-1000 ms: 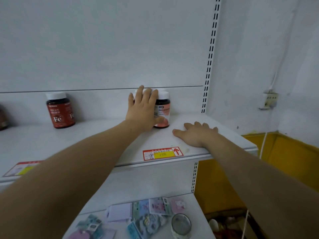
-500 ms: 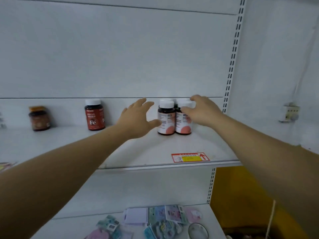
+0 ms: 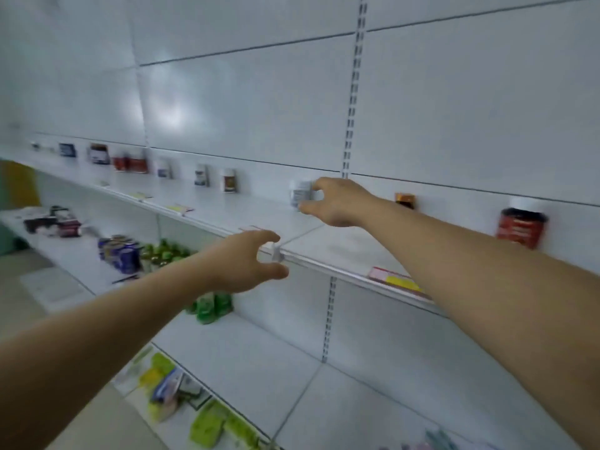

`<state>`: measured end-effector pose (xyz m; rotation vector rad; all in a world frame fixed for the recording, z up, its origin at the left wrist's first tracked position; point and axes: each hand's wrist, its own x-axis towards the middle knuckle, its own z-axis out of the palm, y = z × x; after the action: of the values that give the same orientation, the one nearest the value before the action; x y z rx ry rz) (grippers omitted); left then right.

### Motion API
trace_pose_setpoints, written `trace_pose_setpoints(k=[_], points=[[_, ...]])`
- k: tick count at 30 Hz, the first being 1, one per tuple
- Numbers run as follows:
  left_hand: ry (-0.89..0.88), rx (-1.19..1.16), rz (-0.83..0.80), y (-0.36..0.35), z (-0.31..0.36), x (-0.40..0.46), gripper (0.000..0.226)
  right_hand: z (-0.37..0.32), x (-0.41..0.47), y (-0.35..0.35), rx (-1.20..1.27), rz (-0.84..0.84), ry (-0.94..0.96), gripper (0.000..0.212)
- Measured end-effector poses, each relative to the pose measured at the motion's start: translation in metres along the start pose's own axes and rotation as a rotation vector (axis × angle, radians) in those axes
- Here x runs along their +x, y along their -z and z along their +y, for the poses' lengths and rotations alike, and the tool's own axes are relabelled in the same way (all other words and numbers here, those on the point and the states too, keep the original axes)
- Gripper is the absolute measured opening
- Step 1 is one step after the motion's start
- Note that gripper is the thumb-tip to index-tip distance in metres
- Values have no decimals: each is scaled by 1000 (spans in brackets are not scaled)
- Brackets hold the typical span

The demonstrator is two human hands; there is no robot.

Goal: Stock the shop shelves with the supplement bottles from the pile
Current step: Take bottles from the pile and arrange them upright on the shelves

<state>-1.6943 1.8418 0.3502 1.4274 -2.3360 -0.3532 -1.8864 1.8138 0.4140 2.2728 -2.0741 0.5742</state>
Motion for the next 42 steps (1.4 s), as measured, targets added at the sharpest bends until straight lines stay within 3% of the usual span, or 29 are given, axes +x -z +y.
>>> trace_pose_setpoints(k=[8, 16, 22, 29, 42], points=[[370, 22, -27, 67, -243, -42, 64, -249, 120, -151, 135, -241, 367, 63], [583, -23, -28, 79, -427, 0, 68, -338, 249, -301, 69, -406, 370, 60], [683, -55, 10, 101, -562, 76, 65, -400, 384, -386, 128, -479, 347, 64], [771, -47, 36, 159, -714, 136, 64, -518, 530, -453, 161, -482, 389, 61], [739, -107, -33, 258, -1083, 234, 65, -756, 776, -619, 186, -495, 342, 66]])
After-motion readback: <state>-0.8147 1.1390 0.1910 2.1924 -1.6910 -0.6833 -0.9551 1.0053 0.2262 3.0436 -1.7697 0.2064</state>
